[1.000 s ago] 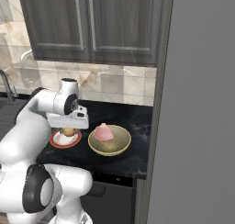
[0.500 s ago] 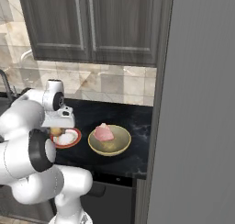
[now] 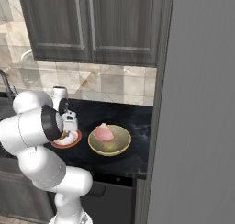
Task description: Remove the peach from the bowl and place it on the small plate. Then place the bowl with only the steak in the microwave, close the door, and press the start button to microwave the steak.
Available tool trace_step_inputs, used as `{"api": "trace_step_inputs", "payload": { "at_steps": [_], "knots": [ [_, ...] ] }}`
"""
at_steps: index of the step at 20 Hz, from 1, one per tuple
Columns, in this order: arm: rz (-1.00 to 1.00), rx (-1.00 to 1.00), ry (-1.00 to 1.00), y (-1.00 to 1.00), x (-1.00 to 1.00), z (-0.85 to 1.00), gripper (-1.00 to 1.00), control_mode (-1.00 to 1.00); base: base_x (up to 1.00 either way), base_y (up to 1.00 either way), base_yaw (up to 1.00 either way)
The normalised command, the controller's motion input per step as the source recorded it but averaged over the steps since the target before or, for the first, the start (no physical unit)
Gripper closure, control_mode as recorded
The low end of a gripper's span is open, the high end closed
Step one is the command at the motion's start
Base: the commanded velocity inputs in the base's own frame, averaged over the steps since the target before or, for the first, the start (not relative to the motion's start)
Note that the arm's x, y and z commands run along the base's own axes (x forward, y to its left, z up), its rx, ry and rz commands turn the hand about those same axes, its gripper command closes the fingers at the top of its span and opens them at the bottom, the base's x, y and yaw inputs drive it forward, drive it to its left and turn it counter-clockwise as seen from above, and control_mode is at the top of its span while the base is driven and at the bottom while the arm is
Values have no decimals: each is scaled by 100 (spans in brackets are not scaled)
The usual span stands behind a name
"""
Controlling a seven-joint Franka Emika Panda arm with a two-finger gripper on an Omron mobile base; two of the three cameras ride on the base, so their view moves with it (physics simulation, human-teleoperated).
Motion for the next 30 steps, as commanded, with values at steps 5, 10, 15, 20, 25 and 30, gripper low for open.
{"api": "trace_step_inputs", "payload": {
  "at_steps": [5,10,15,20,25,30],
  "knots": [
    [-4,0,0,0,27,-25,100,-100,0,0,0],
    [-4,0,0,0,9,-20,100,-100,0,0,0],
    [-6,0,0,-1,-2,-23,-100,-100,0,0,0],
    [-8,0,0,-20,-1,-7,-100,-100,0,0,0],
    [-9,0,0,-8,0,0,-100,-100,0,0,0],
    [-15,0,0,0,-11,2,-100,-100,0,0,0]
  ]
}}
